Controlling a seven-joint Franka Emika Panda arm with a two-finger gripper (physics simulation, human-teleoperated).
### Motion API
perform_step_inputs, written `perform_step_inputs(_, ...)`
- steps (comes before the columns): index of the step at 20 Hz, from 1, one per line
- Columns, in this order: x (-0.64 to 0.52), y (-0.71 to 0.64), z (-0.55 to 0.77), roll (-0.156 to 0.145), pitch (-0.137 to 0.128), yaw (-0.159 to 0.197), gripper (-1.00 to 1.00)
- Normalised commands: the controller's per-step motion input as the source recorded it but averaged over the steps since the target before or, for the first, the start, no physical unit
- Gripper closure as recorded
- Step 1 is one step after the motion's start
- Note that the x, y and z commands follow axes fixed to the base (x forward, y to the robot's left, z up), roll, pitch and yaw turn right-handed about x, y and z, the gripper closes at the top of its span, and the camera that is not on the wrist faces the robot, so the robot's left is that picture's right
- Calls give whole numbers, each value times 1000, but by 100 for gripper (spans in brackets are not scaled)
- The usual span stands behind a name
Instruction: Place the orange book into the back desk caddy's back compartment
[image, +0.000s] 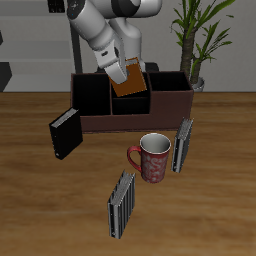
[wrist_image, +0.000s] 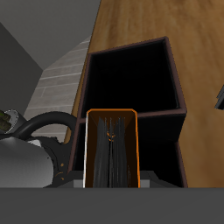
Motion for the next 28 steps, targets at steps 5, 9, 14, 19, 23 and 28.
perform_step_inputs(5, -49, 71, -214, 20, 42, -17, 100)
perform_step_inputs(9, -26, 77, -173, 14, 27, 13, 100)
perform_step_inputs(14, -70, 50, -166, 13, 35, -1, 100)
perform_step_inputs(19, -7, 124, -245, 12, 58, 16, 100)
perform_step_inputs(23, -50, 37, -166, 4, 44, 4, 100)
perform_step_inputs(28, -8, 113, -263, 15, 62, 5, 100)
